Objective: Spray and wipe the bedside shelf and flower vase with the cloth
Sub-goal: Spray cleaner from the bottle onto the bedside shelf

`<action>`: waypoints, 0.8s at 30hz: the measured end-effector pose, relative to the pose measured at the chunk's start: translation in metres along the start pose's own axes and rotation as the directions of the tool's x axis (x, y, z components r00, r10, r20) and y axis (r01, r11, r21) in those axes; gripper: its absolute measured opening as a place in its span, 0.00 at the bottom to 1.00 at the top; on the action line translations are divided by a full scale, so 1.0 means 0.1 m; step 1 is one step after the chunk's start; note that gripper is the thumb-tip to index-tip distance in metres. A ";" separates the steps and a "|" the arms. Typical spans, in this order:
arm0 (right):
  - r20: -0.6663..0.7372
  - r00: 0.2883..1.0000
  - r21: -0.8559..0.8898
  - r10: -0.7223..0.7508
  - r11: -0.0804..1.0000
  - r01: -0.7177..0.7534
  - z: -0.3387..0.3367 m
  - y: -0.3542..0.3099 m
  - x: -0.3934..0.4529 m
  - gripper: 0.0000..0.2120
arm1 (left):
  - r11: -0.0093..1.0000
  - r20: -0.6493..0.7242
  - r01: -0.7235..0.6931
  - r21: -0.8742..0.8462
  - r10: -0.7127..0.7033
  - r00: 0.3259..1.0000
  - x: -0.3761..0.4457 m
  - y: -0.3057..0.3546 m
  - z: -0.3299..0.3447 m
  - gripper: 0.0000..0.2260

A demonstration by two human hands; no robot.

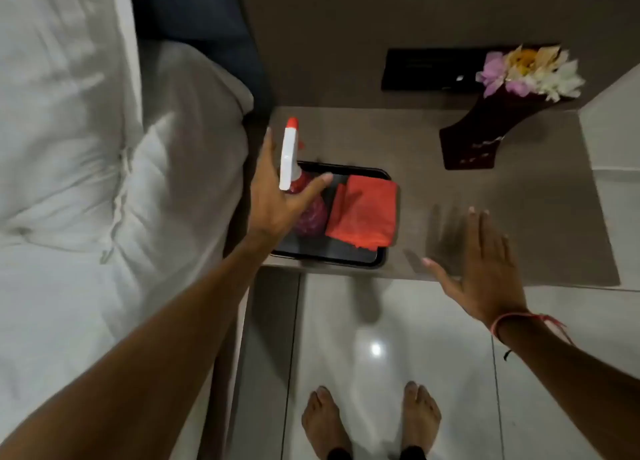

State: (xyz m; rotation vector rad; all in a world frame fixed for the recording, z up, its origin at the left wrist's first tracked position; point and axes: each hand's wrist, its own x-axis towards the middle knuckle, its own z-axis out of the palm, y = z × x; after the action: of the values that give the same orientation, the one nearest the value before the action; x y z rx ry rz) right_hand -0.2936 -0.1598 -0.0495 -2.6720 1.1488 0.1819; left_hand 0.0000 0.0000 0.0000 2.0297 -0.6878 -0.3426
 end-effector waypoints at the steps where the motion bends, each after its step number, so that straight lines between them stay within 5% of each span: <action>1: -0.010 1.000 0.031 0.018 0.999 -0.017 0.03 -0.01 0.06 0.53 | 0.997 -0.034 -0.063 -0.035 0.061 0.998 0.09 0.00 0.06 0.43; 5: -0.057 0.988 0.129 0.141 0.983 -0.132 0.02 0.00 0.22 0.51 | 0.964 -0.104 -0.253 0.078 0.260 0.960 0.30 0.16 0.32 0.15; 8: -0.076 0.970 0.231 0.233 0.950 -0.210 -0.04 -0.01 0.21 0.47 | 0.827 0.182 -0.466 0.313 0.430 0.885 0.24 0.27 0.40 0.18; 11: -0.047 0.955 0.238 0.292 0.932 -0.273 -0.11 0.16 0.12 0.45 | 0.713 0.447 -0.612 0.341 0.450 0.773 0.18 0.51 0.59 0.21; 14: -0.044 0.943 0.180 0.331 0.931 -0.319 -0.19 0.44 0.01 0.44 | 0.647 0.508 -0.680 0.344 0.480 0.715 0.13 0.86 0.97 0.15; 24: -0.054 0.971 0.102 0.232 0.969 -0.225 -0.43 1.08 0.05 0.44 | 0.552 0.626 -0.719 0.422 0.396 0.672 -0.11 1.35 1.94 0.12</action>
State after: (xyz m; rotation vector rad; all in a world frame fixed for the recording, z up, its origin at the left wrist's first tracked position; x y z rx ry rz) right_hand -0.3680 -0.2462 -0.0261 -2.4761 1.4481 0.0754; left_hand -0.1497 -0.1831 0.0128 2.1821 -1.9809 -0.1940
